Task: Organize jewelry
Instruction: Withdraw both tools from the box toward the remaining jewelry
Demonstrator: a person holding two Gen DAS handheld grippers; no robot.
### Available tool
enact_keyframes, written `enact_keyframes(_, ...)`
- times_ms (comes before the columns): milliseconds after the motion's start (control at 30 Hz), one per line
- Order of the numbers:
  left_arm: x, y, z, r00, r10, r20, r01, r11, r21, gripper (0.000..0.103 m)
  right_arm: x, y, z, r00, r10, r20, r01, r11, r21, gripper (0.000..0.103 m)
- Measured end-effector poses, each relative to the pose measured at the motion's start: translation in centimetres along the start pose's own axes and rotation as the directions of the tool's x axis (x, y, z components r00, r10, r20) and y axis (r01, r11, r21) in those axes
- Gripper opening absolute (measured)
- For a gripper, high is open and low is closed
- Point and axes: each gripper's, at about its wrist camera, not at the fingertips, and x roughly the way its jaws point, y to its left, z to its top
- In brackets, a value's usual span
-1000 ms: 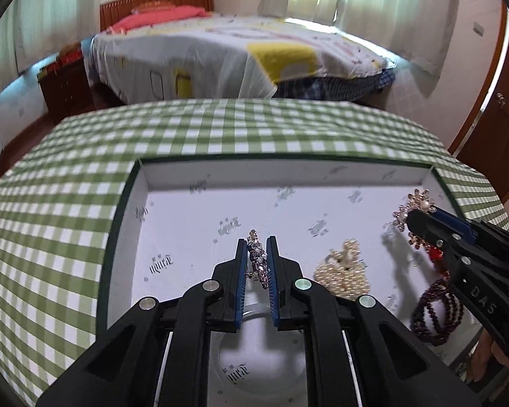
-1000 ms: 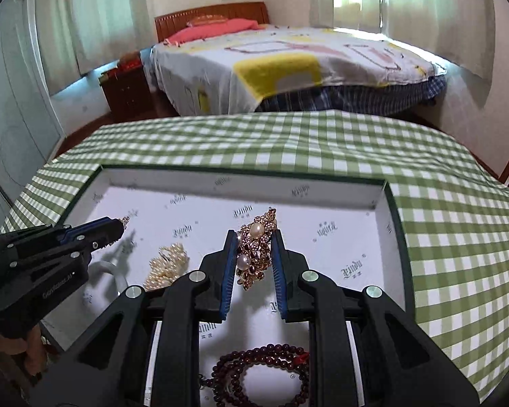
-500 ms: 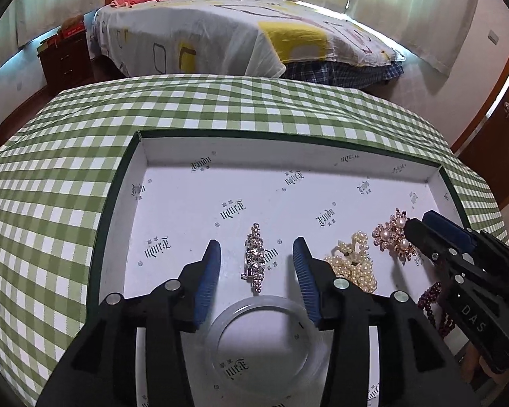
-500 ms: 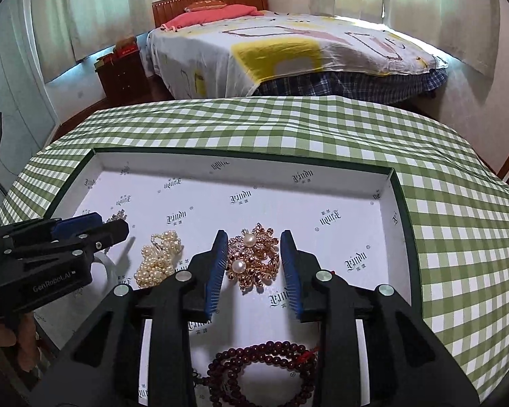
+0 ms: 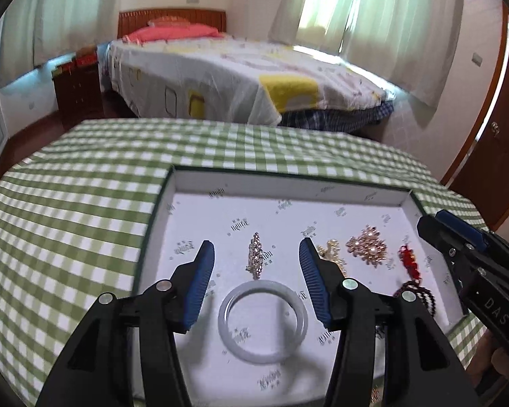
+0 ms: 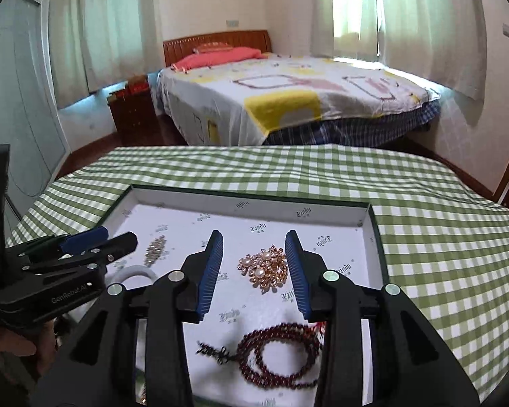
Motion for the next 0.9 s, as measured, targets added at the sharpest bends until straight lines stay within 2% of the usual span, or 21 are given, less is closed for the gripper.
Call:
enact_keyframes(133,-3.1,0.4,-0.6,0.998,0.011,0.059,-0.011,1.000,-0.002,0.052,-2.5,0.5,-0.5,1.000,-0.006,0.030,0.006,1.000,-0.011,0.038)
enact_keyframes(400,-7.7,1.5,-2.5,0.992,0.047,0.119,-0.045,0.999,-0.017,0.052,-6.0,1.1,-3.1,0.999,-0.001,0.034,0.001,1.000,0.005,0.039)
enact_keyframes(633,-9.9,2.2,-5.2,0.991,0.075,0.115,-0.074,0.997,-0.011,0.052,-7.8,0.9,-6.7,1.000,-0.003,-0.005,0.003,1.000,0.020,0.039)
enact_keyframes(900,-10.8,2.4,-9.1,0.994,0.088,0.060,-0.087,0.996,-0.021,0.052,-9.2,0.3,-9.8,0.999,-0.010,-0.045,0.012,0.999,0.042,0.039)
